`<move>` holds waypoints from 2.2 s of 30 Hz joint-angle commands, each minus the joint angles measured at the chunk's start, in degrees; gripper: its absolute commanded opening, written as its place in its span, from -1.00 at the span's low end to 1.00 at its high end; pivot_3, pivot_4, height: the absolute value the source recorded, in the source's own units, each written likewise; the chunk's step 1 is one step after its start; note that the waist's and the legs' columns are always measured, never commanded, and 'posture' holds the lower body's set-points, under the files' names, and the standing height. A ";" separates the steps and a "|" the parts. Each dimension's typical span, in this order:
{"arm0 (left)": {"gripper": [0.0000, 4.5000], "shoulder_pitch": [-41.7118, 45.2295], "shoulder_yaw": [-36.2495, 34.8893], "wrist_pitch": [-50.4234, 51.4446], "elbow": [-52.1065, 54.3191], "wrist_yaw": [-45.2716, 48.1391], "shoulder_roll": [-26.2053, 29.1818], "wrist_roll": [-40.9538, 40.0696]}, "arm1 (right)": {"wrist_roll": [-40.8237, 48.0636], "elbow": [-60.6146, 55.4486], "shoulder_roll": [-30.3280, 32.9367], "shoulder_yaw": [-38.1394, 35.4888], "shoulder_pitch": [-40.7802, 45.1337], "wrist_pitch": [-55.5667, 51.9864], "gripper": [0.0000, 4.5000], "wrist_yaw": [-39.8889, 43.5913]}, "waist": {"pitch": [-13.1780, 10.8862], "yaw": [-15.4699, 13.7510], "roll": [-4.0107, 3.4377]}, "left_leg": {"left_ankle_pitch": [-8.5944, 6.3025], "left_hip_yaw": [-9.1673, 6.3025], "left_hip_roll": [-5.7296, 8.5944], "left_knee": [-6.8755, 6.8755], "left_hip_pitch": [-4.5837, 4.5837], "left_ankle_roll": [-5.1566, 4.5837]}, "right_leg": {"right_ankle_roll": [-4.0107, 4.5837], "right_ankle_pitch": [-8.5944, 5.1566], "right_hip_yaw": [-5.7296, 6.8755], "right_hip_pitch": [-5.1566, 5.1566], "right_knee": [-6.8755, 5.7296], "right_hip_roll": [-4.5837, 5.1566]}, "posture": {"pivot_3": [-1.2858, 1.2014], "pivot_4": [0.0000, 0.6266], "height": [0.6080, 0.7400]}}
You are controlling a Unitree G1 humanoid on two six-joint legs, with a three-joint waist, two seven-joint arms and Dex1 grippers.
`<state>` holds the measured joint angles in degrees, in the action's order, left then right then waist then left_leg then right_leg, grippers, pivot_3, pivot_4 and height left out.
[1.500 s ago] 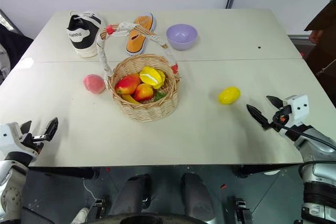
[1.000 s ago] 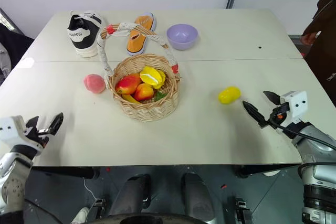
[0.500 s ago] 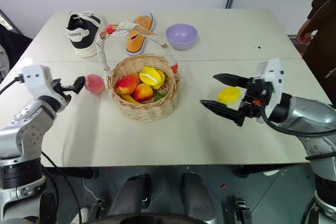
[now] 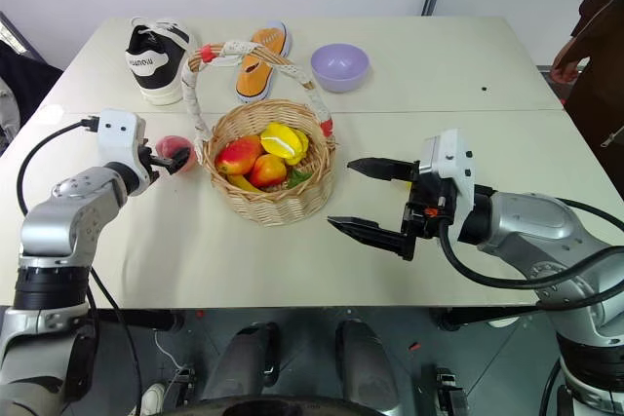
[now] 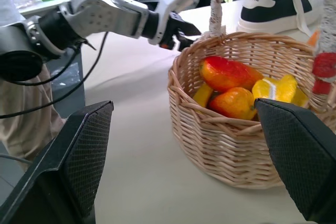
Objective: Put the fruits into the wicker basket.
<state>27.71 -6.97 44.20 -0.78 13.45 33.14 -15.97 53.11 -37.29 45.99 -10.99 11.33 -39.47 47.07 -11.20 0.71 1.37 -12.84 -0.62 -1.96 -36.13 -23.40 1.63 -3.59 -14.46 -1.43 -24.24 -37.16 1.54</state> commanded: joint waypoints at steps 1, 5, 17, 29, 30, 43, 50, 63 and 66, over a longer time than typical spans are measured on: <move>1.00 2.05 1.43 -0.22 -2.22 1.25 -0.17 1.84 | 0.61 -2.37 -0.66 0.00 0.79 1.39 0.98 -0.39 | 0.00 0.07 0.00 | 0.00 0.00 0.00 0.00 0.00 0.00 | -0.01 0.00 0.00 0.00 0.00 0.00 | 0.03 -0.52 1.00; 0.39 2.78 0.22 -0.06 -3.36 0.95 -1.27 2.03 | 0.38 -2.27 -0.72 0.39 1.61 1.80 1.00 -0.78 | 0.00 0.02 0.00 | 0.00 -0.01 -0.01 0.01 0.01 0.00 | -0.02 0.01 0.00 0.00 -0.02 -0.01 | 0.03 -0.52 1.00; 0.02 -12.28 -22.49 -0.08 20.33 21.69 7.02 -21.24 | -0.31 1.96 1.08 -3.57 0.97 3.35 1.00 1.36 | 0.00 0.11 0.04 | 0.00 0.04 -0.14 0.10 -0.01 0.00 | 0.00 0.00 0.03 -0.12 -0.04 0.00 | 0.03 -0.52 1.00; 0.02 1.29 1.89 4.88 29.78 14.93 1.21 -24.94 | -8.30 12.30 1.12 -5.48 -1.64 4.23 1.00 -1.69 | 0.03 -0.70 0.09 | -0.02 0.19 0.05 -0.31 0.00 -0.03 | 0.13 -0.09 -0.12 0.28 0.14 0.13 | 0.03 -0.52 1.00; 0.02 1.99 4.16 4.06 28.49 15.02 0.77 -23.03 | -9.85 12.96 1.29 -5.22 -1.74 3.99 1.00 -2.75 | 0.03 -0.39 0.09 | -0.03 0.20 0.04 -0.25 0.01 -0.06 | 0.03 -0.08 -0.14 0.26 0.13 0.11 | 0.03 -0.52 1.00; 0.98 -2.72 6.78 -8.75 24.77 30.35 4.34 -17.89 | -25.74 24.97 -3.24 -2.79 1.69 1.38 1.00 -17.18 | 0.03 0.17 0.04 | -0.03 0.16 -0.05 -0.03 -0.01 -0.07 | 0.02 -0.11 -0.18 -0.09 -0.11 -0.08 | 0.03 -0.52 1.00; 0.98 -5.91 5.61 -6.64 28.64 31.38 4.37 -21.43 | -24.24 31.20 -9.33 -5.22 6.47 -5.35 1.00 -23.65 | 0.03 0.11 0.04 | -0.02 0.18 -0.03 -0.09 -0.04 -0.07 | -0.03 -0.08 -0.20 -0.06 -0.10 -0.04 | 0.03 -0.52 1.00; 0.98 -7.54 4.45 -4.69 31.04 29.34 3.89 -23.28 | -23.16 29.18 -10.70 -6.59 6.95 -10.81 1.00 -25.63 | 0.03 0.12 0.03 | -0.02 0.18 -0.03 -0.09 -0.03 -0.07 | -0.12 -0.03 -0.19 -0.04 -0.10 -0.05 | 0.03 -0.52 1.00; 0.98 -7.11 4.73 -4.67 30.64 29.38 3.73 -23.26 | -21.57 28.80 -12.02 -8.22 7.37 -14.52 1.00 -27.41 | 0.03 0.14 0.03 | -0.02 0.17 -0.03 -0.09 -0.03 -0.07 | -0.12 -0.03 -0.20 -0.04 -0.10 -0.05 | 0.03 -0.52 1.00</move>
<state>19.91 -1.23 39.65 28.34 42.94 36.97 -38.29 30.50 -6.48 34.30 -16.95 17.80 -52.30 20.88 -11.17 0.84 1.40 -12.87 -0.45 -1.99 -36.22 -23.43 1.55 -3.71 -14.48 -1.63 -24.29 -37.26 1.49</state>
